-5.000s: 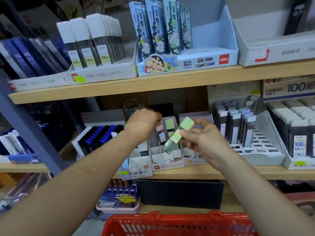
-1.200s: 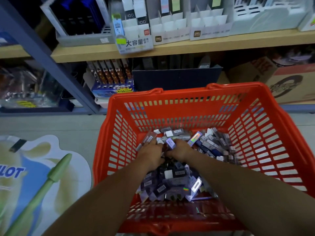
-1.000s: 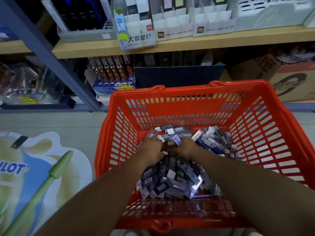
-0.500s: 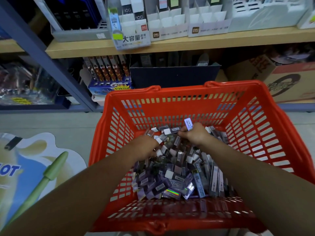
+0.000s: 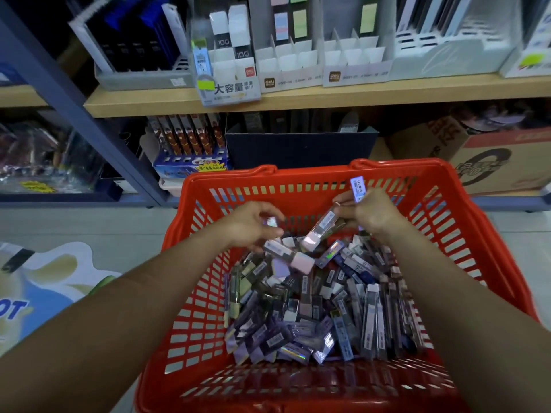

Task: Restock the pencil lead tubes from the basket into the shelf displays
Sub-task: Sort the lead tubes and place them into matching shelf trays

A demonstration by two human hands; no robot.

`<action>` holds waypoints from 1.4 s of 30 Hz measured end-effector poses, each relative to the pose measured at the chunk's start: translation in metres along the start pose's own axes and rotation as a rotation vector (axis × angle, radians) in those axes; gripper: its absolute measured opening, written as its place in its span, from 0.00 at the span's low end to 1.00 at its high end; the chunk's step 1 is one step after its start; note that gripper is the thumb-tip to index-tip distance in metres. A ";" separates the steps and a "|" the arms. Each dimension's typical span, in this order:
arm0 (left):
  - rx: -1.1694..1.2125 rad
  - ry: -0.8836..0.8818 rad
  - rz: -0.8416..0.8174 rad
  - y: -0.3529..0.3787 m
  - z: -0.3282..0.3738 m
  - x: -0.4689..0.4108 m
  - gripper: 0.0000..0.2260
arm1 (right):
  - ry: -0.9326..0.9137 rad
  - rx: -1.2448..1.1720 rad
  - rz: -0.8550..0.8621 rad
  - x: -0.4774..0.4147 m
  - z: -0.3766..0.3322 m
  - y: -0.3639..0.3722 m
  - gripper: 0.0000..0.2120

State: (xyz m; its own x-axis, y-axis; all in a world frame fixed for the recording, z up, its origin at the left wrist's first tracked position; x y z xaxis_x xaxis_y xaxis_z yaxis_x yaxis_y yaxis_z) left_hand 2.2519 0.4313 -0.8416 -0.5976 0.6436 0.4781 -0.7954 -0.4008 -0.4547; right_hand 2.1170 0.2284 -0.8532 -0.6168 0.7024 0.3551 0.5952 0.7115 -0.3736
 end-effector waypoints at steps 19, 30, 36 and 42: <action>0.553 -0.248 -0.039 0.011 0.034 0.029 0.13 | 0.128 -0.413 -0.345 0.026 -0.047 -0.016 0.05; 0.230 -0.087 0.181 -0.045 0.081 0.049 0.03 | 0.085 -0.271 -0.667 0.060 -0.078 0.009 0.14; 0.067 -0.027 0.166 -0.032 0.082 0.048 0.05 | 0.138 -0.332 -0.795 0.074 -0.059 0.036 0.15; 0.044 0.199 0.370 -0.037 0.098 0.049 0.17 | 0.131 -0.554 -0.614 0.075 -0.063 0.033 0.13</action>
State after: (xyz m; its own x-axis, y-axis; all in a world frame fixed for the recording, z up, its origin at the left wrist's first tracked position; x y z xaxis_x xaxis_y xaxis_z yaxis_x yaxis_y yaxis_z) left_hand 2.2423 0.4134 -0.7279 -0.8161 0.5626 0.1323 -0.5368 -0.6531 -0.5341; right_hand 2.1228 0.3057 -0.7853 -0.8694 0.1589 0.4679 0.3610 0.8508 0.3818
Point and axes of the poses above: each hand's wrist, its own x-axis away from the middle knuckle, its own y-axis out of the palm, z = x × y, the point moved 2 cm from there along -x, towards the middle knuckle, and after that the axes turned 9 degrees about z, right-handed, at the moved point
